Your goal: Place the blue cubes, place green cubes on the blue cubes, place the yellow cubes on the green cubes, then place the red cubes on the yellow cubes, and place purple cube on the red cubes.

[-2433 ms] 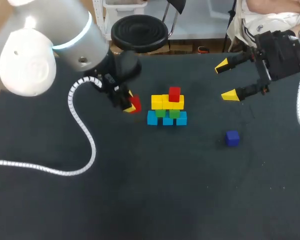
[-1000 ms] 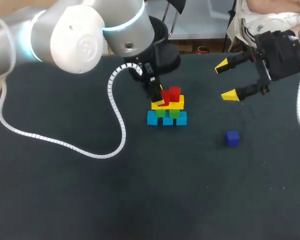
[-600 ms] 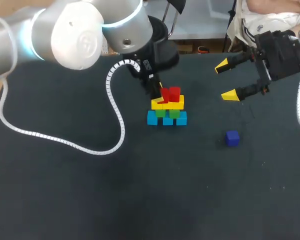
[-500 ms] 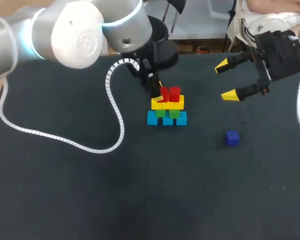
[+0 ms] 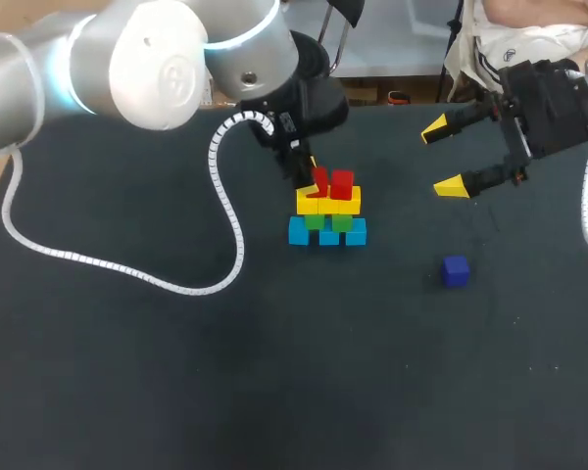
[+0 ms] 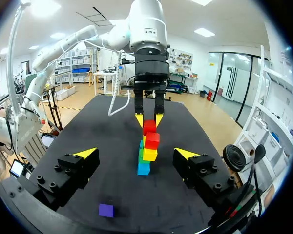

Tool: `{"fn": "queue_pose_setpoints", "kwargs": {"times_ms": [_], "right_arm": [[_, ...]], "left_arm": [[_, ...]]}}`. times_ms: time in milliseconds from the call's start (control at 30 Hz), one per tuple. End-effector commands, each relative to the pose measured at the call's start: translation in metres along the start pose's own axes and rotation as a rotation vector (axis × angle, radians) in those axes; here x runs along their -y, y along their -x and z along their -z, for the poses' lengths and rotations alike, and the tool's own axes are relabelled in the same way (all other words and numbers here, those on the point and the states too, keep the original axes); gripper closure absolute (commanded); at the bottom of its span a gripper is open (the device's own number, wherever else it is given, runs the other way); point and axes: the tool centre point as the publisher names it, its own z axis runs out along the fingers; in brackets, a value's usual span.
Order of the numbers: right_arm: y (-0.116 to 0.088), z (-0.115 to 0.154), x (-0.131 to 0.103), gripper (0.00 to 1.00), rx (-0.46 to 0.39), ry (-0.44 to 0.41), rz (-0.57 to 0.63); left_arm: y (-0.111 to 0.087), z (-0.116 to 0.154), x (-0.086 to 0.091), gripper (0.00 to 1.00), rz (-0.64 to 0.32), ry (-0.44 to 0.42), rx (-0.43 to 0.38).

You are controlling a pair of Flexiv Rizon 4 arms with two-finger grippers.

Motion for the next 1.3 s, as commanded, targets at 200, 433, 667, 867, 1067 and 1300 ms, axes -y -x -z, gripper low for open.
{"fn": "queue_pose_setpoints", "kwargs": {"times_ms": [200,433,667,867,1067,1300], "right_arm": [[-0.0004,-0.0002,0.0002,0.00,0.001,0.000,0.001],[-0.0004,-0.0002,0.0002,0.00,0.001,0.000,0.001],[-0.0004,-0.0002,0.0002,0.00,0.001,0.000,0.001],[-0.0004,-0.0002,0.0002,0.00,0.001,0.000,0.001],[-0.0004,-0.0002,0.0002,0.00,0.001,0.000,0.001],[-0.0004,-0.0002,0.0002,0.00,0.001,0.000,0.001]], "left_arm": [[0.0011,-0.0023,-0.0040,1.00,0.000,-0.012,-0.004],[0.0022,-0.0033,-0.0029,1.00,0.003,-0.017,0.001],[0.0023,-0.0059,-0.0024,1.00,0.010,-0.023,0.000],[-0.0002,-0.0076,-0.0059,1.00,0.028,-0.039,0.007],[-0.0001,-0.0084,-0.0079,1.00,0.036,-0.046,0.012],[-0.0005,-0.0073,-0.0071,1.00,0.035,-0.046,0.013]]}}
